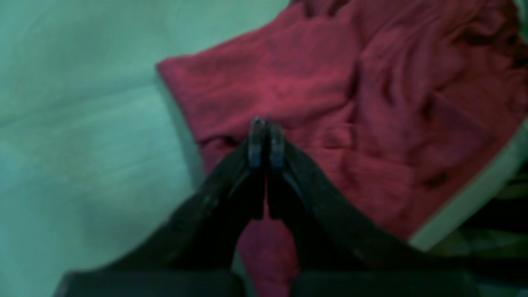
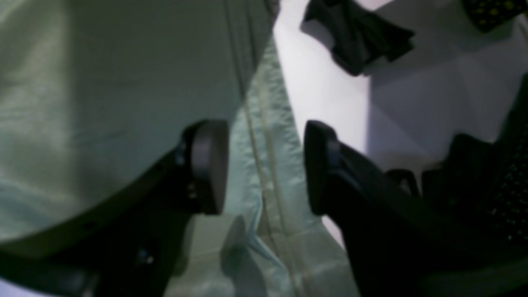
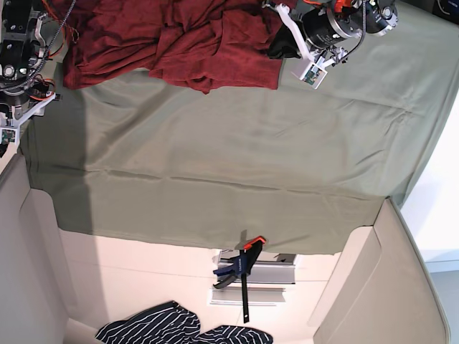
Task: Fold the T-shirt properly
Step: 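Lift the left gripper off the shirt and move it back along the band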
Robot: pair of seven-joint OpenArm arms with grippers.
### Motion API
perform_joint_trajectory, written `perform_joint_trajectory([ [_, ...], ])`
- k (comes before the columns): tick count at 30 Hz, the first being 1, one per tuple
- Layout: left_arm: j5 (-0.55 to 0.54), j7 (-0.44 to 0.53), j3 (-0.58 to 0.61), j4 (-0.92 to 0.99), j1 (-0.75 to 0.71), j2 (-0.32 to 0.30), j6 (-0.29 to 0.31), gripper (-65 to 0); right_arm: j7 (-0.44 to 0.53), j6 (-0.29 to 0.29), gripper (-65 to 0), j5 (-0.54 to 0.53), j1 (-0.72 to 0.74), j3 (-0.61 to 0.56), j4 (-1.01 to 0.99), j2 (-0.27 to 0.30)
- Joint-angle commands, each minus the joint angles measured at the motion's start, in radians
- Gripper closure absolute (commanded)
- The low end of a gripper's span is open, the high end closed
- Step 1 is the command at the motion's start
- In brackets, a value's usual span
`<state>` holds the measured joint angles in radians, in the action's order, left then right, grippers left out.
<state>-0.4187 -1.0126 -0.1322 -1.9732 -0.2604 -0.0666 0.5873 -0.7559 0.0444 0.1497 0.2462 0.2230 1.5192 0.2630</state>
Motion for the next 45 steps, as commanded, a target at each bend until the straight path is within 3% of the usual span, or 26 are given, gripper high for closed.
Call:
perform_joint_trajectory([
  [1, -0.008, 0.024, -0.001, -0.011, 0.005, -0.003, -0.001, 0.0, 0.023, 0.000, -29.9, 0.007, 0.022, 0.004, 0.015, 0.014],
  [9, 0.000, 0.035, 0.003, 0.035, -0.014, 0.001, -0.027, 0.0, 0.025, 0.000, -29.9, 0.007, 0.022, 0.004, 0.015, 0.014],
  [13, -0.063, 0.023, 0.031, 0.034, -0.019, 0.003, -0.027, 0.0, 0.026, 0.000, -29.9, 0.007, 0.022, 0.004, 0.015, 0.014],
  [29, -0.079, 0.025, 0.330, 0.034, -0.027, 0.006, -0.026, 0.0, 0.027, 0.000, -29.9, 0.007, 0.022, 0.004, 0.015, 0.014],
  [32, -0.107, 0.035, 0.365, 0.033, -0.024, 0.006, 0.025, 0.0, 0.026, 0.000, -29.9, 0.007, 0.022, 0.004, 0.015, 0.014],
  [35, -0.243, 0.019, 0.367, 0.012, -0.022, 0.005, 0.111, 0.0, 0.026, -0.050, -29.9, 0.006, 0.022, 0.004, 0.015, 0.014],
  [39, -0.349, -0.014, 0.367, -0.037, -0.022, 0.005, 0.111, 0.0, 0.026, -0.101, -29.9, -0.002, 0.023, 0.004, 0.015, 0.014],
  [42, -0.346, -0.017, 0.361, -0.048, -0.023, 0.005, 0.111, 0.0, 0.026, -0.090, -29.9, 0.023, 0.023, 0.004, 0.015, 0.031],
  [45, -0.303, -0.016, 0.342, -0.048, -0.023, 0.005, 0.111, 0.0, 0.013, -0.066, -29.9, 0.090, 0.023, 0.004, 0.015, 0.097],
])
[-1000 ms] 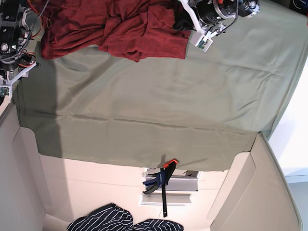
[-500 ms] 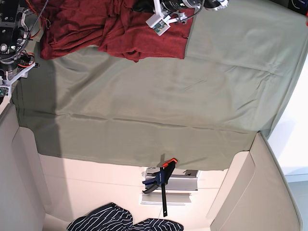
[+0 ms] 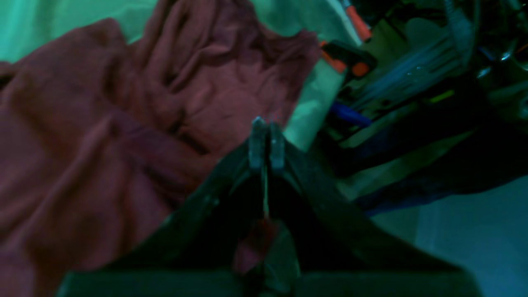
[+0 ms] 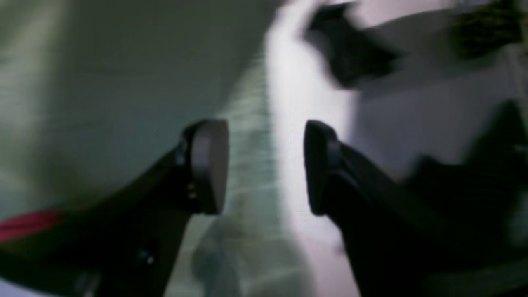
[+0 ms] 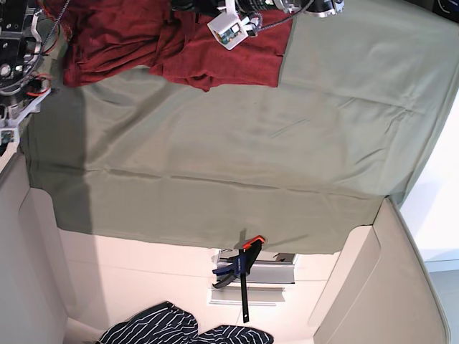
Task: Fold the T-shirt properly
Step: 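Lift the left gripper off the shirt and move it back along the band, then release the shirt end with the right gripper and regrasp the folded fabric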
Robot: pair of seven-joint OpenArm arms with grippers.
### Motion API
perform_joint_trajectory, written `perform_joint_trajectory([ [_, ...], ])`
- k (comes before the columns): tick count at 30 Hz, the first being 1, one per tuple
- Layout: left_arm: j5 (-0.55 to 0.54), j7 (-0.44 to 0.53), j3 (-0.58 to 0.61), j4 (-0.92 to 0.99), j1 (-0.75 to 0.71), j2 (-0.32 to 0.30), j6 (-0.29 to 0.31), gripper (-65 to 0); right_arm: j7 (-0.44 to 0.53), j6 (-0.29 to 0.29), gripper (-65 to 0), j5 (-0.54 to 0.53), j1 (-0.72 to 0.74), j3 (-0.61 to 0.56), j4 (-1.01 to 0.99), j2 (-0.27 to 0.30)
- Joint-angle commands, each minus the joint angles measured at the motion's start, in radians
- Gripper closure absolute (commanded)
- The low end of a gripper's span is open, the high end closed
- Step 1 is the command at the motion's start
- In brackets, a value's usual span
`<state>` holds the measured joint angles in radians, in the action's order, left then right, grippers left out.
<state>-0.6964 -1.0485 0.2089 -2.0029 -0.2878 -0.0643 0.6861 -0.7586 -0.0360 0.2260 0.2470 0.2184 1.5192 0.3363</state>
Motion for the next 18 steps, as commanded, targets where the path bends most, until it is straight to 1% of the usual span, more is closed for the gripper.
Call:
perform_joint_trajectory([
  [1, -0.015, 0.019, -0.009, -0.018, 0.005, 0.000, 0.012, 0.0, 0.003, 0.014, -29.9, 0.022, 0.022, 0.008, 0.015, 0.056],
  [3, -0.014, 0.020, -0.032, -0.016, 0.004, -0.006, 0.012, 0.0, -0.026, 0.013, -30.0, 0.024, 0.022, 0.008, 0.015, 0.127],
  [5, -0.014, 0.024, -0.058, -0.008, 0.002, -0.005, 0.012, 0.0, -0.053, -0.005, -30.0, 0.001, 0.022, 0.009, 0.015, 0.202],
  [6, -0.014, 0.026, -0.068, -0.002, 0.002, -0.005, 0.012, 0.0, -0.070, -0.029, -30.0, -0.041, 0.022, 0.009, 0.015, 0.241],
  [8, -0.014, 0.029, -0.082, 0.010, 0.002, -0.005, 0.012, 0.0, -0.109, -0.082, -30.0, -0.173, 0.024, 0.010, 0.015, 0.315],
  [10, -0.013, 0.029, -0.086, 0.018, 0.002, -0.005, 0.012, 0.0, -0.122, -0.134, -30.0, -0.322, 0.024, 0.023, 0.015, 0.368],
  [12, -0.013, 0.030, -0.086, 0.031, 0.002, -0.004, 0.012, 0.0, -0.131, -0.211, -30.0, -0.470, 0.027, 0.055, 0.015, 0.391],
  [15, -0.001, 0.036, -0.086, 0.064, 0.002, -0.003, 0.012, 0.0, -0.166, -0.328, -30.0, -0.676, 0.027, 0.112, 0.015, 0.394],
  [16, 0.008, 0.039, -0.086, 0.079, 0.002, -0.002, 0.012, 0.0, -0.170, -0.356, -30.0, -0.730, 0.027, 0.125, 0.014, 0.394],
  [18, 0.031, 0.050, -0.086, 0.109, 0.002, -0.003, 0.012, 0.0, -0.169, -0.390, -30.0, -0.803, 0.027, 0.141, 0.013, 0.395],
])
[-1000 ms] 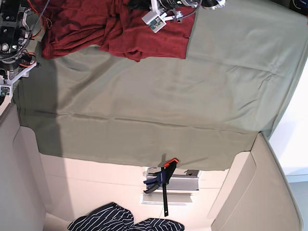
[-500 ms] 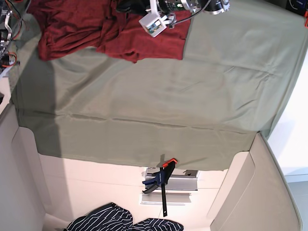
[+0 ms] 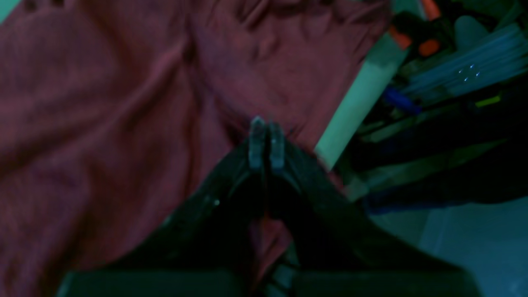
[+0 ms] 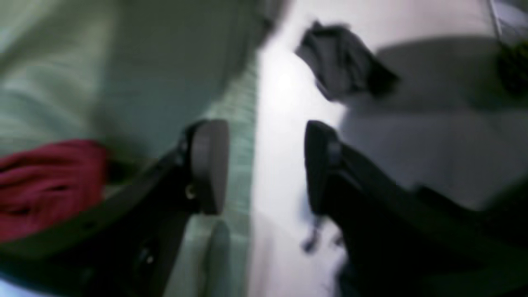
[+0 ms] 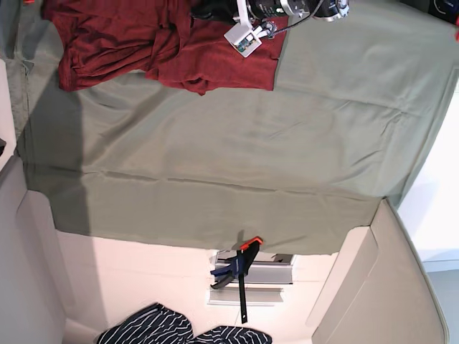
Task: Fold the T-shirt properly
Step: 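Release the shirt end with the right gripper and regrasp the folded fabric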
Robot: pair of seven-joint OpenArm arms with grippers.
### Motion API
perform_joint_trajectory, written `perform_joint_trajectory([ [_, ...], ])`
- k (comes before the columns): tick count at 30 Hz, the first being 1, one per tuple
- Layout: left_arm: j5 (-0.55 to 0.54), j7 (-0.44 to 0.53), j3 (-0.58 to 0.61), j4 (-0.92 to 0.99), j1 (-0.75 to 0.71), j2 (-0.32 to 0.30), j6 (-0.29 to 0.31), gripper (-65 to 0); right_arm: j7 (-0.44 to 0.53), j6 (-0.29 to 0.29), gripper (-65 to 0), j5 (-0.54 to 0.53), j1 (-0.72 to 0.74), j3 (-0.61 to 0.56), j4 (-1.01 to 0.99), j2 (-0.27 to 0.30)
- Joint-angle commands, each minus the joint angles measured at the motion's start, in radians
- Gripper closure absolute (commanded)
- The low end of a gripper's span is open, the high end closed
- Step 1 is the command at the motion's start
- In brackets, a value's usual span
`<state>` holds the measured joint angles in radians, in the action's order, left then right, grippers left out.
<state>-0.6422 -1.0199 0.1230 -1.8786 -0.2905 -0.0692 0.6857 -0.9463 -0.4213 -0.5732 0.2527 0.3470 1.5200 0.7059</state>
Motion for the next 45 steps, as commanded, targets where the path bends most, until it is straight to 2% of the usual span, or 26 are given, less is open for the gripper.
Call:
perform_joint_trajectory([
  [1, -0.014, 0.022, 0.000, 0.000, 0.005, 0.002, 0.012, 0.0, 0.018, -0.018, -30.0, -0.031, 0.023, 0.015, 0.012, 0.025],
  [7, -0.011, 0.026, 0.000, 0.068, 0.005, 0.003, 0.012, 0.0, 0.014, -0.021, -30.0, -0.083, 0.027, 0.018, -0.075, 0.021],
  [11, -0.011, 0.052, 0.000, 0.095, 0.005, 0.003, 0.012, 0.0, -0.077, -0.040, -35.1, -0.237, 0.100, 0.103, -0.234, -0.043],
  [16, 0.013, 0.060, 0.000, 0.148, 0.005, 0.008, 0.012, 0.0, -0.193, -0.113, -35.1, -0.438, 0.188, 0.229, -0.393, -0.111],
  [22, 0.081, 0.083, 0.000, 0.208, 0.005, 0.008, 0.012, 0.0, -0.285, -0.153, -35.1, -0.573, 0.184, 0.231, -0.438, -0.136],
  [30, 0.077, 0.086, 0.001, 0.209, 0.014, 0.008, 0.012, 0.0, -0.311, -0.163, -35.1, -0.615, 0.093, 0.169, -0.438, -0.170],
  [38, 0.078, 0.090, 0.001, 0.209, 0.019, 0.008, 0.012, 0.0, -0.294, -0.161, -35.1, -0.525, 0.055, 0.101, -0.431, -0.248],
  [45, 0.079, 0.097, 0.001, 0.209, 0.022, 0.008, 0.012, 0.0, -0.291, -0.158, -35.1, -0.422, 0.055, 0.101, -0.335, -0.258],
])
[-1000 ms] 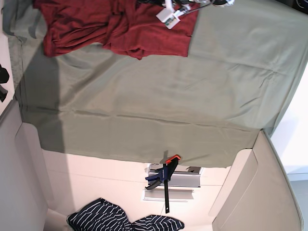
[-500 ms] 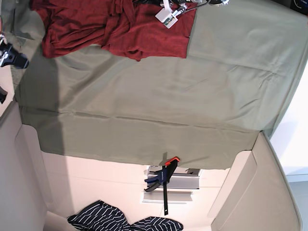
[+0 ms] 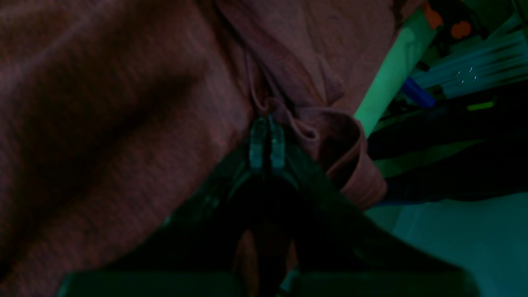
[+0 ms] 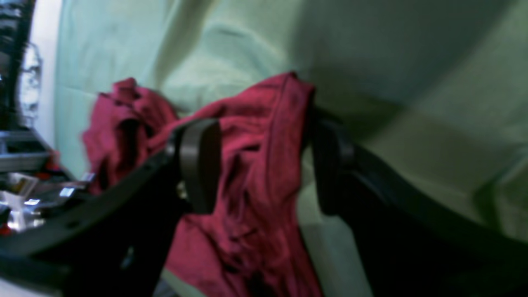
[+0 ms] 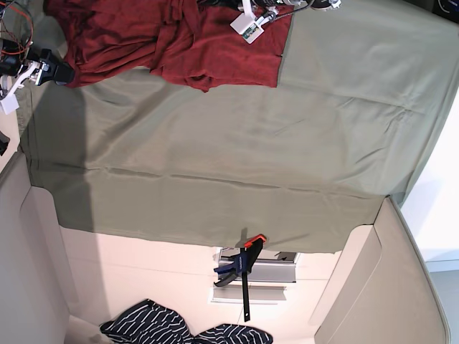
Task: Fold the T-shirt properly
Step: 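Release the shirt end with the right gripper and regrasp the folded fabric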
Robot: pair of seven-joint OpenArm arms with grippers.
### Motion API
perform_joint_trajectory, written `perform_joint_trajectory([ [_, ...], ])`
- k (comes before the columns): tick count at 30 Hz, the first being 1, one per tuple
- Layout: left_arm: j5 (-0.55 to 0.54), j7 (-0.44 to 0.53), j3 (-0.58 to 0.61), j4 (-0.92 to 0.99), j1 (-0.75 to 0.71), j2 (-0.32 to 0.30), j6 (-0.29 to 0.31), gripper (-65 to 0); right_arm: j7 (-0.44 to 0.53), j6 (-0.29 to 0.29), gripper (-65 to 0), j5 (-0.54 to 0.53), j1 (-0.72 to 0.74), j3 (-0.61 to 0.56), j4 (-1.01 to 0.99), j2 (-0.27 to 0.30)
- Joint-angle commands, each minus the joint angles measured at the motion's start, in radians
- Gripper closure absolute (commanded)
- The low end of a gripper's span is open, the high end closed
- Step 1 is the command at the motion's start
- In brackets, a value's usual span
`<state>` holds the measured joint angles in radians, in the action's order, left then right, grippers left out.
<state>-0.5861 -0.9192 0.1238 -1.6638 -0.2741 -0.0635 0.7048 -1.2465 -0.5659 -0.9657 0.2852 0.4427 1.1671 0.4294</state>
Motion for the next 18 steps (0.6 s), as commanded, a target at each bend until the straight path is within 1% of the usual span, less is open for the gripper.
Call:
perform_joint_trajectory([
  [1, 0.023, -0.004, 0.000, -0.006, 0.005, 0.003, -0.007, 0.0, -0.002, -0.013, -35.1, -0.015, 0.022, 0.006, 0.046, 0.019],
  [3, 0.024, -0.004, 0.000, -0.006, 0.005, 0.002, -0.007, 0.0, -0.023, -0.013, -35.1, 0.002, 0.021, 0.006, 0.106, 0.019],
  [8, 0.030, -0.004, 0.000, -0.006, 0.005, 0.002, -0.007, 0.0, -0.038, -0.013, -34.9, 0.014, 0.016, -0.003, 0.225, 0.020],
  [14, 0.030, -0.004, 0.000, -0.006, 0.005, 0.002, -0.007, 0.0, -0.039, -0.005, -34.9, 0.013, -0.073, -0.102, 0.239, 0.024],
  [15, 0.030, -0.004, 0.000, -0.006, 0.005, 0.003, -0.007, 0.0, -0.039, 0.003, -34.9, 0.016, -0.089, -0.113, 0.240, 0.023],
  [18, 0.031, -0.004, 0.000, -0.006, 0.005, 0.003, -0.007, 0.0, -0.040, 0.012, -34.9, 0.018, -0.118, -0.114, 0.240, 0.022],
])
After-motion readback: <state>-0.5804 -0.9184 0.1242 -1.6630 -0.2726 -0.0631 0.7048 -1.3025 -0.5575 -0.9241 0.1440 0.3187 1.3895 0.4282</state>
